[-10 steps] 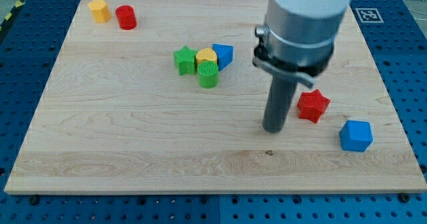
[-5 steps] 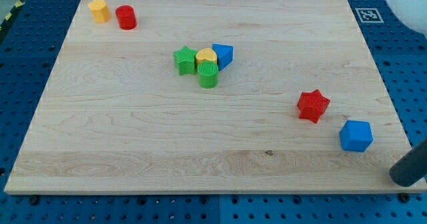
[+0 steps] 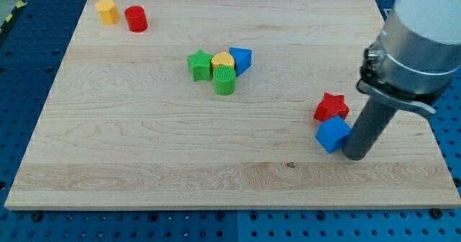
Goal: Push the blue cube into the red star
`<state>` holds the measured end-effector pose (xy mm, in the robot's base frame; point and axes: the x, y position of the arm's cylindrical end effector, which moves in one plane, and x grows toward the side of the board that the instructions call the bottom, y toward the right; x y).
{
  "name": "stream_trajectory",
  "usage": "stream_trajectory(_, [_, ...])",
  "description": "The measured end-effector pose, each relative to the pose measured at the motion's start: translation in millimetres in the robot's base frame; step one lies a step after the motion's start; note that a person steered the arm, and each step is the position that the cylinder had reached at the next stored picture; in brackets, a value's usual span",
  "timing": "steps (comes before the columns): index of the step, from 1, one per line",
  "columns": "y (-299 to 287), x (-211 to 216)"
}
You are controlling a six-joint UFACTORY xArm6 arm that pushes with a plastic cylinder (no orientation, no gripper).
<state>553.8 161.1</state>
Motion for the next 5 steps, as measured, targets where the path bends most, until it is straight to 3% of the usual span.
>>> stream_trajectory(3, [-65, -12])
stream_trajectory(5, [-56, -13])
